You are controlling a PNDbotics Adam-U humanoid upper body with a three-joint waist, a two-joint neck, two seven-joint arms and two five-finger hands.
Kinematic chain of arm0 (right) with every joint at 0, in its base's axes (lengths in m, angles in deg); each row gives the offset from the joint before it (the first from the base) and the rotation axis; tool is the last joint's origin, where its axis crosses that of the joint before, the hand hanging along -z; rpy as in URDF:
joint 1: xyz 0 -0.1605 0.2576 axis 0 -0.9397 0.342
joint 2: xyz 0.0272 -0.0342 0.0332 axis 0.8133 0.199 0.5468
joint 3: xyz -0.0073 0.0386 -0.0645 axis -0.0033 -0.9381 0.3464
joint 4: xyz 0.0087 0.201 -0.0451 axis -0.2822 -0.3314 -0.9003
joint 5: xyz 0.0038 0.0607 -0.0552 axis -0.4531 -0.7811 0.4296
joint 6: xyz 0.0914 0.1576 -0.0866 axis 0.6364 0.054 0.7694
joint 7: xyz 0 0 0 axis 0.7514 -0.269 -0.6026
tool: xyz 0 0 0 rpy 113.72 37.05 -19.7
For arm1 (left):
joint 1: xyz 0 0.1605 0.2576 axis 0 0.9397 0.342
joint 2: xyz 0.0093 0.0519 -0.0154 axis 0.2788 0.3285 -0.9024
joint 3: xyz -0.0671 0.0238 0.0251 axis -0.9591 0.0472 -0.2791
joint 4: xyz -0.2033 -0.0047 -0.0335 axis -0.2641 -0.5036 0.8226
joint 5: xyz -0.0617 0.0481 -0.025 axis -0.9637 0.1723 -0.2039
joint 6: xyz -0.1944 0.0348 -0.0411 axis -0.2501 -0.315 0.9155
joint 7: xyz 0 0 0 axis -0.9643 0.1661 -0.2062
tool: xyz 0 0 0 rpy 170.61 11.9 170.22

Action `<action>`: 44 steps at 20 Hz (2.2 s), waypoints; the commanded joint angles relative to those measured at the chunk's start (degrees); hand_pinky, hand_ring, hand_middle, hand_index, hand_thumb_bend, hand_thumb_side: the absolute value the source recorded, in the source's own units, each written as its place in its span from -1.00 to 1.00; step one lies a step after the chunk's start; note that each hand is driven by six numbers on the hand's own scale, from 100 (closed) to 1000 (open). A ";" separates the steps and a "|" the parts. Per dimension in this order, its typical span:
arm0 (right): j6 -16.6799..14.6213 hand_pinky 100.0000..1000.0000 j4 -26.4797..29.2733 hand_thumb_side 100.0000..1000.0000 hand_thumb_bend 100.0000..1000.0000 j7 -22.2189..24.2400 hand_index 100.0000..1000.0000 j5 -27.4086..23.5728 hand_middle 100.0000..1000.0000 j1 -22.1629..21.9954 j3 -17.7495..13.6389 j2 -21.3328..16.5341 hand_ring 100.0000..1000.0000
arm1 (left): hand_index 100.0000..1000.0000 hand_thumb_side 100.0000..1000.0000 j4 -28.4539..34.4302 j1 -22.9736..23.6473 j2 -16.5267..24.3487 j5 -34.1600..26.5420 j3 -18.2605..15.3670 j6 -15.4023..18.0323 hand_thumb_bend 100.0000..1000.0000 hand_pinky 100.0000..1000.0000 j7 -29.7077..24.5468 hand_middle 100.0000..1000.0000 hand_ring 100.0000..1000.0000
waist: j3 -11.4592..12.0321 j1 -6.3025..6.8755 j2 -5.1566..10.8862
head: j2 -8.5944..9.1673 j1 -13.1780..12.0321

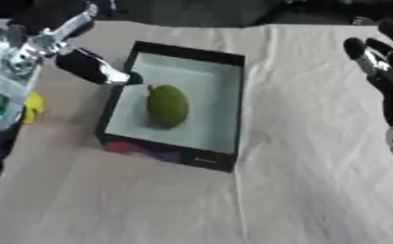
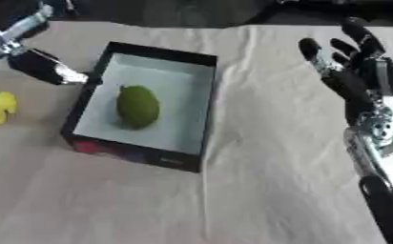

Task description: Pick up objects on the table and place them in the box.

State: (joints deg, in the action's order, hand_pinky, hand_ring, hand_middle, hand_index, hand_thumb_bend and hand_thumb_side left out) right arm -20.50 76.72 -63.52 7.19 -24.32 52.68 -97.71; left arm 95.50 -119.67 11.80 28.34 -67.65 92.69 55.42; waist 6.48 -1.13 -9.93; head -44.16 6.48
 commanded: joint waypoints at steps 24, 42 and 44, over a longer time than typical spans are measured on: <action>-0.19 0.85 1.03 -0.52 0.41 -0.52 0.68 0.31 0.80 -0.07 -1.02 -2.02 0.72 | 0.77 -0.41 -15.69 9.43 22.59 -7.87 -10.73 -0.08 0.50 0.76 -5.05 0.55 0.54 | -0.54 -0.24 0.59 | 0.05 -1.67; -0.24 0.85 0.92 -0.54 0.41 -0.10 0.68 0.13 0.79 0.74 -0.49 -1.52 0.71 | 0.77 -0.53 -23.01 8.78 18.85 -6.41 -8.17 4.86 0.51 0.75 -12.56 0.54 0.56 | -1.03 -0.38 -0.88 | 0.05 -8.69; -0.23 0.85 0.89 -0.54 0.41 0.01 0.68 0.13 0.79 0.81 -0.40 -1.40 0.71 | 0.78 -0.55 -23.89 8.17 17.75 -4.82 -7.88 5.00 0.50 0.74 -11.68 0.53 0.55 | -1.19 -0.44 -1.13 | 0.05 -8.60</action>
State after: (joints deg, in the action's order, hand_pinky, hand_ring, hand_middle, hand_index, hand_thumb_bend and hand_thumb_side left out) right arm -20.62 76.73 -63.71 7.22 -24.12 52.44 -98.16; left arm 71.53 -110.38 28.55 22.63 -75.43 97.59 43.28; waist 5.30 -1.75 -11.78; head -44.17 -2.22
